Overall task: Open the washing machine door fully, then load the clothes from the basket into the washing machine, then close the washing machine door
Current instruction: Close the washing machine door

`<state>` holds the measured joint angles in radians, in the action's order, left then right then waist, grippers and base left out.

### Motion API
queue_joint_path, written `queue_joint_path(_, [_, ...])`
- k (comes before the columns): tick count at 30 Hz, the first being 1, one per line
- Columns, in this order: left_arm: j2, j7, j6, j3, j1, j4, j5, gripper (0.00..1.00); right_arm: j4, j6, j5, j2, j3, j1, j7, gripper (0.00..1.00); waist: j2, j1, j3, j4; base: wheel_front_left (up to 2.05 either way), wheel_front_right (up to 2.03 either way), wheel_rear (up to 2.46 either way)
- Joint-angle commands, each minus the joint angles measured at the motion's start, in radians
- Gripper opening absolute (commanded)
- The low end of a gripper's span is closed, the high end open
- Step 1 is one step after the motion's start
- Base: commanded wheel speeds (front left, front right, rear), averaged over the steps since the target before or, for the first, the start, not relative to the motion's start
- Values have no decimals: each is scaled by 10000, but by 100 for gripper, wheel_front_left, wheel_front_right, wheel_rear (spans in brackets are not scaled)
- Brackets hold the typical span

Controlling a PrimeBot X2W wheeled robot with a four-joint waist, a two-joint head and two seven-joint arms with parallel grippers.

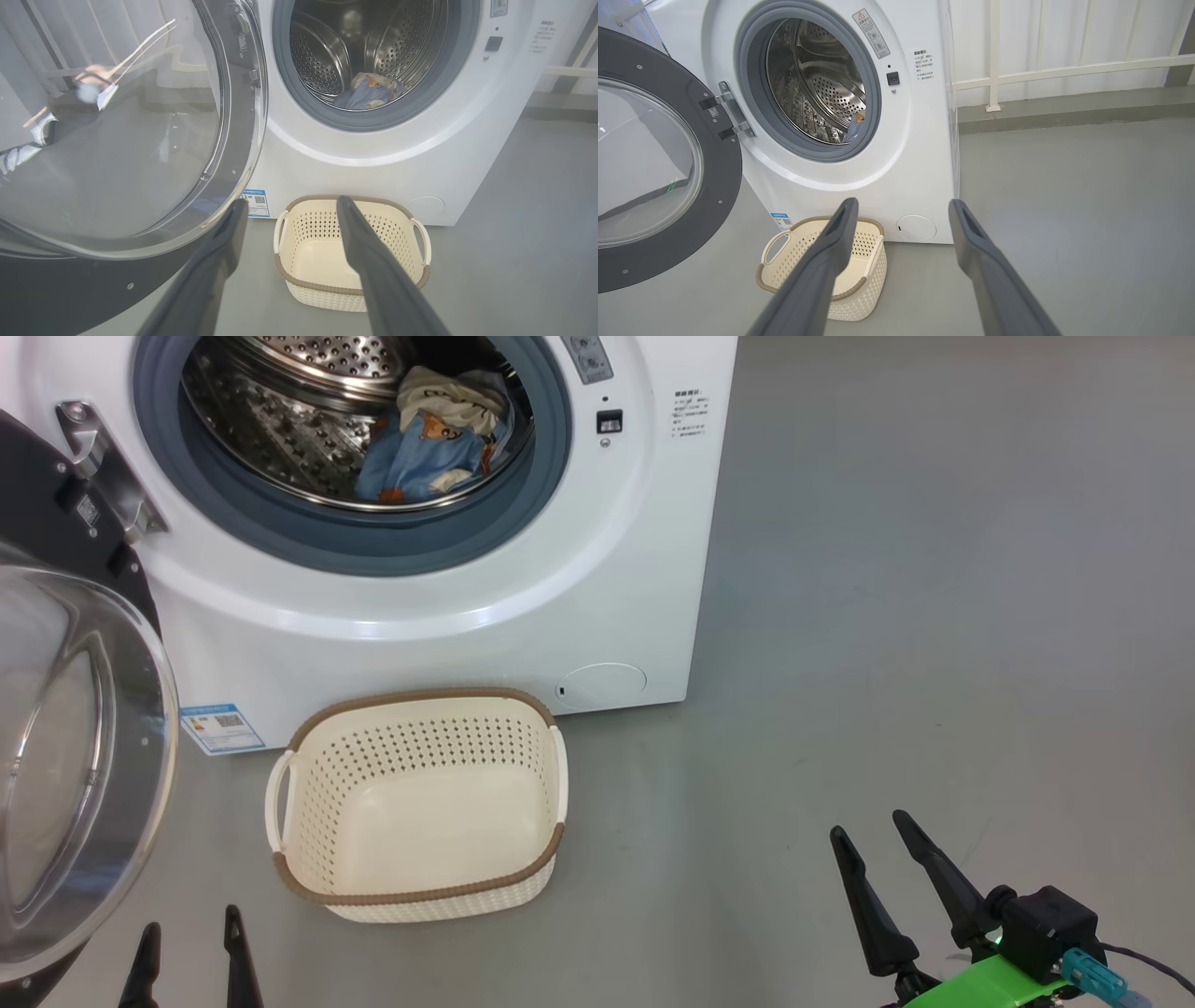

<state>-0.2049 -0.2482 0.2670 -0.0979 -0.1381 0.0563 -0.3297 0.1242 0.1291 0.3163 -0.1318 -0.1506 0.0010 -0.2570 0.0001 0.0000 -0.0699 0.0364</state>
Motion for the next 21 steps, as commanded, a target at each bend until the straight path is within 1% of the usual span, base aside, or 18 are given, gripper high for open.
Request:
queue_joint_path(1, [-116, -133, -49, 402, 471, -204, 86, 100, -249, 16, -80, -110, -220, -79, -48, 100, -1, 0, -6, -2, 0, 0, 0])
queue_joint_path(21, [155, -135, -289, 549, 278, -248, 374, 100, -211, 16, -114, -130, -257, -3, -48, 100, -1, 0, 154, -53, 0, 0, 0])
